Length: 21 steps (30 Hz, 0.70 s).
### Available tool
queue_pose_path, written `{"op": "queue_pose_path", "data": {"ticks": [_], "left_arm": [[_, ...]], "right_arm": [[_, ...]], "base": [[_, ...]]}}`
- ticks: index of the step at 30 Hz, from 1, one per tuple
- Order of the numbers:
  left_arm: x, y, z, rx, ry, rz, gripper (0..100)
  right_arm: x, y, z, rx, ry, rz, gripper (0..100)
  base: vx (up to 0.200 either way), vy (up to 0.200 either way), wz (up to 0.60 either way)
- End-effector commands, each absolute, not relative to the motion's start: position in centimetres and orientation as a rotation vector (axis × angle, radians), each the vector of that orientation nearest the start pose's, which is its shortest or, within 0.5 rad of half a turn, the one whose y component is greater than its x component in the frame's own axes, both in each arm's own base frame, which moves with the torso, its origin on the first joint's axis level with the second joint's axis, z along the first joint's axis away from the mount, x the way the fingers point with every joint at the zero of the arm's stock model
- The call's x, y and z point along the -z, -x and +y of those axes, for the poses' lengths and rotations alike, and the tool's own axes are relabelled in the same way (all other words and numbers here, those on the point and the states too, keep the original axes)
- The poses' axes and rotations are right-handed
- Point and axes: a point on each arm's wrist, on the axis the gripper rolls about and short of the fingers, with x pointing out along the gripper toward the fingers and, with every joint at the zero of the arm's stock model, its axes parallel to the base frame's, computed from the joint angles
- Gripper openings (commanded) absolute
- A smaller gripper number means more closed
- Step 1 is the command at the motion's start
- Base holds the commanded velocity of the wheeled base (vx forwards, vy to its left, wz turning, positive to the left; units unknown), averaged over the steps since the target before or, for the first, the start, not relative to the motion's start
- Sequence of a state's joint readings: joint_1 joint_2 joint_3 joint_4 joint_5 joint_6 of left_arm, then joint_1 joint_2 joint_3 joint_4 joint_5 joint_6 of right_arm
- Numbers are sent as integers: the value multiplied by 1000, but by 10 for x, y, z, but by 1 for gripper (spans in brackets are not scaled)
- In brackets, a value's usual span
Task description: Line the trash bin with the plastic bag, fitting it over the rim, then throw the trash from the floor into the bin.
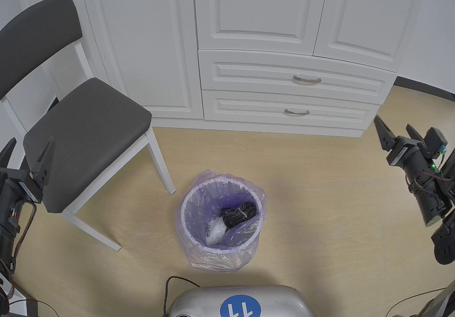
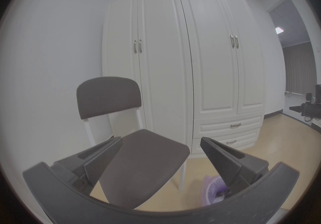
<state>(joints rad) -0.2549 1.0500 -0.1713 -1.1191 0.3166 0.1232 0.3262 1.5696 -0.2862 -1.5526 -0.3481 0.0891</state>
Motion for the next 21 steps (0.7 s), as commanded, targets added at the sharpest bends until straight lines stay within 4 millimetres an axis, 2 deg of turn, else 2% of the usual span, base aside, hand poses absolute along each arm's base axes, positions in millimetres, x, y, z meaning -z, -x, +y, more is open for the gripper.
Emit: {"op": "queue_pose_path", "data": {"ticks": [1,5,12,14,15,17,19,20,21], "left_arm": [[-223,-79,-12,-95,0,-423,100],[-234,-54,-6,-117,16,-501,100],[-226,-26,4,-210,-8,-477,100],[-226,-16,5,-244,-10,-495,100],[-226,-15,6,-247,-10,-498,100],[-227,-1,7,-291,-14,-531,100],[-229,8,7,-329,-22,-542,100],[-229,8,7,-329,-22,-542,100],[-228,16,7,-355,-29,-541,100]], "right_arm": [[-218,-158,48,30,-190,-452,100],[-219,-112,29,83,-121,-525,100],[-215,-46,-1,300,-129,-661,100],[-207,-24,-6,337,-117,-666,100],[-206,-23,-7,340,-116,-666,100],[-191,3,-11,387,-90,-657,100],[-180,20,-12,409,-84,-651,100],[-180,20,-12,409,-84,-651,100],[-172,32,-13,417,-84,-654,100]], "base": [[0,0,0],[0,0,0],[0,0,0],[0,0,0],[0,0,0],[0,0,0],[0,0,0],[0,0,0],[0,0,0]]}}
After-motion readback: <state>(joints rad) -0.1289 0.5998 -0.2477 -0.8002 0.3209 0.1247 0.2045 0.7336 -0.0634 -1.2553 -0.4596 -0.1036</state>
